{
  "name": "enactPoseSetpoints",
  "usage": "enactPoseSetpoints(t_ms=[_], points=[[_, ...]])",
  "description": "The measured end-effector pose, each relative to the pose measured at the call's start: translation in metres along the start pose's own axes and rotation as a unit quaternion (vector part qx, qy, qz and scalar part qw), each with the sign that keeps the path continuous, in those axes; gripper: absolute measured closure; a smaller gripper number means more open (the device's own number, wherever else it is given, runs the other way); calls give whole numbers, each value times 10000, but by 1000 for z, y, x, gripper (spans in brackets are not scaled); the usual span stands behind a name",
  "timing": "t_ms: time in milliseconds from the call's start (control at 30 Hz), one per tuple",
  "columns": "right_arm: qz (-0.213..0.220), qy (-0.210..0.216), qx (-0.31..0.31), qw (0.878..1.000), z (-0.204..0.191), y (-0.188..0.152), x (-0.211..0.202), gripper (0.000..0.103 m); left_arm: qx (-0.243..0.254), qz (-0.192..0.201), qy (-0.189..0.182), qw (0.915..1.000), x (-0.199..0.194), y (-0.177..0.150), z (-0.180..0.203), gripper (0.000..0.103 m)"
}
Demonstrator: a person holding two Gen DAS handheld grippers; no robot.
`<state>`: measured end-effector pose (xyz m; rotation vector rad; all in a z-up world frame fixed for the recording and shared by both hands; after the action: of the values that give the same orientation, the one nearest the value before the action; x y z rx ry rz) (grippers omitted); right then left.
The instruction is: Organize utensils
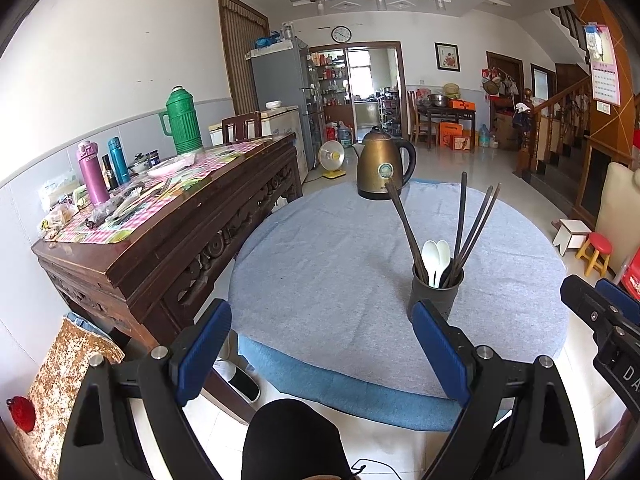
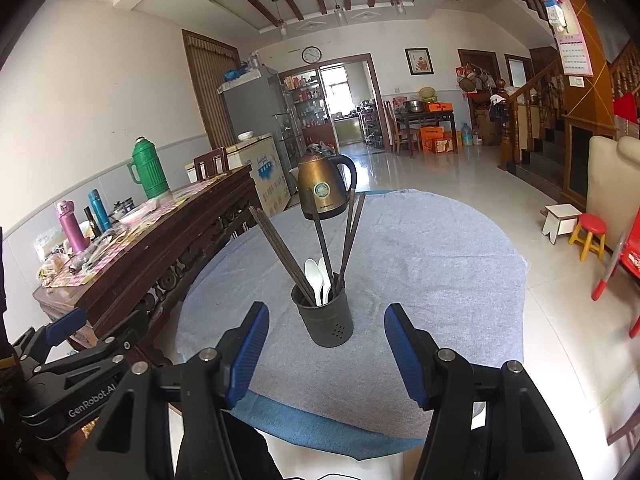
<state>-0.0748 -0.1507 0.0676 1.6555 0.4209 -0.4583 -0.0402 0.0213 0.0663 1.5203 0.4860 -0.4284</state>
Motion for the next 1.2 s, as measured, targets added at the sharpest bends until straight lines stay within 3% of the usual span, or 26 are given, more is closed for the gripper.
enactPoseSetpoints(t_ms=[500,733,1000,1200], points=[[69,-172,-374,9991,-26,20,0,39,-116,67,-222,9997,0,3,-22,11],[11,-225,-563,9982,-36,25,16,39,-228,-22,-173,9996,20,11,-31,11],[-26,-405,-644,9971,-25,36,43,39,-88,-224,-221,9995,53,27,-17,11],[-113,-352,-542,9978,-12,41,66,39,14,-160,-222,9996,63,40,-7,11]])
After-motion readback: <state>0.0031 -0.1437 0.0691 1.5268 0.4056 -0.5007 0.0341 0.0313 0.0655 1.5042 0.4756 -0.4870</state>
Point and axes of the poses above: each gripper's, at about its wrist camera, not at the fingertips, and x roughly the way its jaws point, z to its right, y to its top, the point moved 1 cm from there along x, roughly the way its jaws point, and after that the axes turned 7 degrees about -x, right-handed, at the moved point
